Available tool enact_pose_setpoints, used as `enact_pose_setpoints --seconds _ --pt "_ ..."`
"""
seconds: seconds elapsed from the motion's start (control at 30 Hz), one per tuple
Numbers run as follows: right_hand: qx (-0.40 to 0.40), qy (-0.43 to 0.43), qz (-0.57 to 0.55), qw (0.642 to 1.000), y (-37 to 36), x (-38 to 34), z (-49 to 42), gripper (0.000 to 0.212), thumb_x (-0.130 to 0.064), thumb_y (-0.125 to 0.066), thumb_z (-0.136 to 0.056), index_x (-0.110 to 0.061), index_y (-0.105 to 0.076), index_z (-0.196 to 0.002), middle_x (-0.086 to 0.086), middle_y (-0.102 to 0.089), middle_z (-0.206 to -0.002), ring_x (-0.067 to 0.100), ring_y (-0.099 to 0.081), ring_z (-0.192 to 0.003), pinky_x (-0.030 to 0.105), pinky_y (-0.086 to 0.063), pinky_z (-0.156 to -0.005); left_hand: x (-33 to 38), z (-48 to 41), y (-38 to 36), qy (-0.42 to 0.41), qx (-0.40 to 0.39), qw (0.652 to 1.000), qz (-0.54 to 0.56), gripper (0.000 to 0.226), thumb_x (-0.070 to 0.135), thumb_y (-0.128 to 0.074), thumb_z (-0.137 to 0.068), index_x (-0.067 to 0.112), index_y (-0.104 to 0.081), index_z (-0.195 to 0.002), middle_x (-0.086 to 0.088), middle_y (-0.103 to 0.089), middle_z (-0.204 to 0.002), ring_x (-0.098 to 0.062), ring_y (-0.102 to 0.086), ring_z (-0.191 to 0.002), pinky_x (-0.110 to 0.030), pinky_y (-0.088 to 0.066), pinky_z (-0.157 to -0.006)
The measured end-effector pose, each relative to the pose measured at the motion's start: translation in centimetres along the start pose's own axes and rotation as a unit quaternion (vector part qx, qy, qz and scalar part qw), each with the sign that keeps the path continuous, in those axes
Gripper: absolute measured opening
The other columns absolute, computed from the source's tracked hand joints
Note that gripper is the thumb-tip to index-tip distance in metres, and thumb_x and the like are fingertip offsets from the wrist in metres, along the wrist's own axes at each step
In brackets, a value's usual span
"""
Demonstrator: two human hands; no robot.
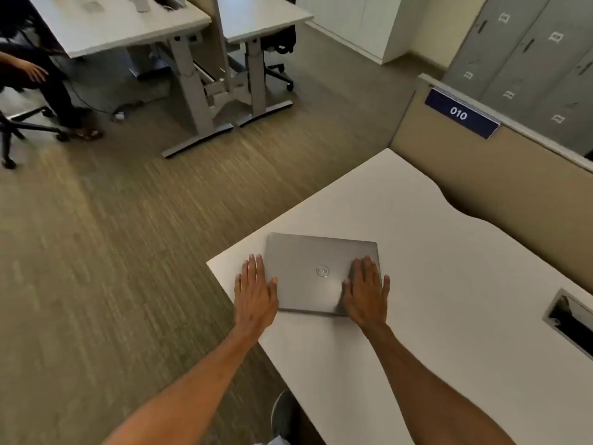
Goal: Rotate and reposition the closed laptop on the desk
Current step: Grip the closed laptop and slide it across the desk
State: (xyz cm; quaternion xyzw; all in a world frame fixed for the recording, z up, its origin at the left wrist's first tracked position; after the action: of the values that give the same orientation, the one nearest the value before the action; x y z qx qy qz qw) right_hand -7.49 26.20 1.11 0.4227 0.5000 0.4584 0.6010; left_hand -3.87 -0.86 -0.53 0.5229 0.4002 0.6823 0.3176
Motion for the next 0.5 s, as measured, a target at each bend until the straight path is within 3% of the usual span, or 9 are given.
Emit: enact_pose_setpoints --seconds 0.1,0.23,0.3,0.4,0.5 --pt "0.024 -0.056 0.012 0.998 0.7 0.7 -0.9 0.067 -0.038 -0.043 -0.106 -0.015 -0.024 -0.166 0.01 -0.013 -0.177 0.027 -0.017 -0.162 0.059 -0.011 -0.129 0.2 -0.9 0.3 -0.002 -0.009 1.0 -0.009 0.069 0.046 -0.022 -0.115 0.016 -0.007 -0.174 -0.004 -0.014 -0.183 -0.026 -0.011 -0.17 -0.048 -0.012 -0.139" --pt "0.01 -0.131 0.002 0.991 0.9 1.6 -1.2 0.084 -0.047 -0.05 -0.1 -0.008 -0.017 -0.167 0.016 -0.012 -0.176 0.033 -0.019 -0.161 0.06 -0.014 -0.128 1.4 -1.3 0.6 0.0 -0.014 1.0 -0.014 0.065 0.043 -0.028 -0.115 0.014 -0.02 -0.172 -0.007 -0.039 -0.173 -0.033 -0.038 -0.157 -0.05 -0.035 -0.129" --pt "0.007 -0.163 -0.007 0.987 0.8 1.7 -1.2 0.09 -0.052 -0.051 -0.097 -0.003 -0.019 -0.166 0.019 -0.023 -0.172 0.035 -0.029 -0.156 0.059 -0.023 -0.125 1.9 -1.7 0.5 0.009 -0.014 1.0 -0.007 0.065 0.043 -0.031 -0.114 0.012 -0.022 -0.171 -0.009 -0.045 -0.167 -0.033 -0.045 -0.148 -0.049 -0.044 -0.12" --pt "0.007 -0.2 -0.02 0.98 1.0 1.5 -1.0 0.088 -0.055 -0.051 -0.095 0.003 -0.031 -0.158 0.019 -0.045 -0.155 0.035 -0.046 -0.14 0.053 -0.042 -0.109 2.9 -2.2 0.4 0.015 -0.01 1.0 -0.002 0.067 0.044 -0.037 -0.112 0.007 -0.027 -0.167 -0.015 -0.052 -0.153 -0.032 -0.053 -0.13 -0.047 -0.054 -0.105" --pt "-0.008 -0.209 -0.048 0.977 1.4 1.4 -1.4 0.079 -0.053 -0.052 -0.095 0.003 -0.043 -0.149 0.016 -0.05 -0.142 0.034 -0.051 -0.13 0.048 -0.049 -0.097 3.8 -2.8 0.3 0.039 -0.015 0.999 0.0 0.07 0.043 -0.04 -0.111 0.0 -0.028 -0.165 -0.019 -0.055 -0.144 -0.033 -0.054 -0.123 -0.047 -0.057 -0.098"
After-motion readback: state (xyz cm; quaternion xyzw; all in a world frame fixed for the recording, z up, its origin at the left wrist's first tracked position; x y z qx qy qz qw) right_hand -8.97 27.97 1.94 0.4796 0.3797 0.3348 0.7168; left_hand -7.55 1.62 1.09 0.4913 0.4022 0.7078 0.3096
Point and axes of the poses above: each hand's wrist, its own z-axis away from the middle knuckle, its own y-axis out of the back of the hand, x = y × z, the point moved 4 cm from there along -z, towards the middle knuckle
